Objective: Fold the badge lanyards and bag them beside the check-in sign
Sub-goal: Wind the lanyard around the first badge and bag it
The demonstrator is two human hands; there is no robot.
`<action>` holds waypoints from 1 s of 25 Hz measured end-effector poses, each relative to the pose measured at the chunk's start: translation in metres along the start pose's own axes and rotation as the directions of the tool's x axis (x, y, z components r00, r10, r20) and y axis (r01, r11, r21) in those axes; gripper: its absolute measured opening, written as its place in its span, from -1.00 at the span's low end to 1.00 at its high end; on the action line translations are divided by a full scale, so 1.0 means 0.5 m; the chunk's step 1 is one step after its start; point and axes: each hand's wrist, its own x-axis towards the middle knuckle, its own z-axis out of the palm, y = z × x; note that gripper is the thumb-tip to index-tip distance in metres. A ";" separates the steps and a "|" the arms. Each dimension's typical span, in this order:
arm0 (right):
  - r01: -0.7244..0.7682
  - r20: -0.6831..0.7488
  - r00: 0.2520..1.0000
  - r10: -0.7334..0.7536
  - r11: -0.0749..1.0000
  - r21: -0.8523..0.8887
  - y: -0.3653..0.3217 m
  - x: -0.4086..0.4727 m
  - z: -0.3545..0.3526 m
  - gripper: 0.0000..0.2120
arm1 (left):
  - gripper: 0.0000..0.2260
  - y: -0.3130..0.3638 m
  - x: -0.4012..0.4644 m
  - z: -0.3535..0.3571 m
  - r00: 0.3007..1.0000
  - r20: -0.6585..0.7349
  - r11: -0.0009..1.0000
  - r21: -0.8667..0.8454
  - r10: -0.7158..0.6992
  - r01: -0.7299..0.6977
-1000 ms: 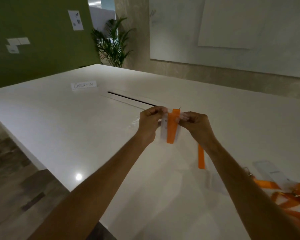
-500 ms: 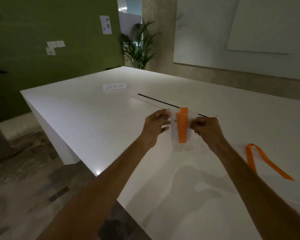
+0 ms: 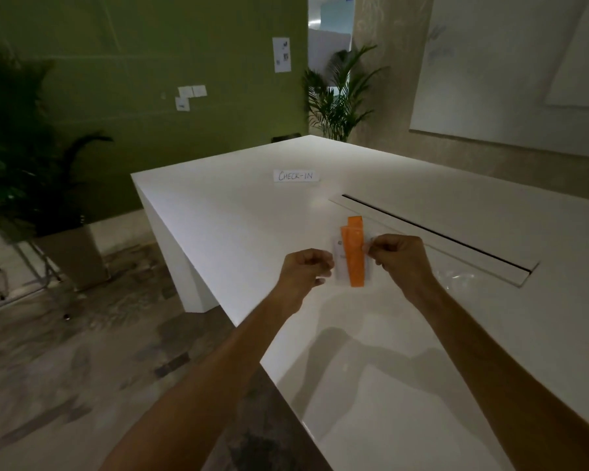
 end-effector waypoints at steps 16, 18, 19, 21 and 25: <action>-0.036 0.091 0.995 0.033 0.999 0.036 0.117 0.336 0.258 -0.83 | -0.82 -0.016 0.327 -0.226 0.978 -0.207 1.000 -0.029 -0.015 0.009; -0.032 0.098 0.995 0.031 0.999 0.012 0.129 0.352 0.276 -0.84 | -0.85 -0.029 0.351 -0.239 0.980 -0.195 0.998 -0.051 -0.037 0.028; -0.029 0.100 0.995 0.029 1.000 0.003 0.133 0.361 0.280 -0.82 | -0.87 -0.034 0.364 -0.243 0.982 -0.182 0.997 -0.066 -0.047 0.036; -0.036 0.089 0.995 0.036 0.999 0.002 0.143 0.380 0.287 -0.82 | -0.89 -0.043 0.389 -0.252 0.985 -0.157 0.995 -0.087 -0.070 0.057; -0.070 0.025 0.997 0.070 0.997 0.017 0.169 0.412 0.303 -0.86 | -0.87 -0.058 0.448 -0.266 0.987 -0.123 0.994 -0.065 -0.100 0.092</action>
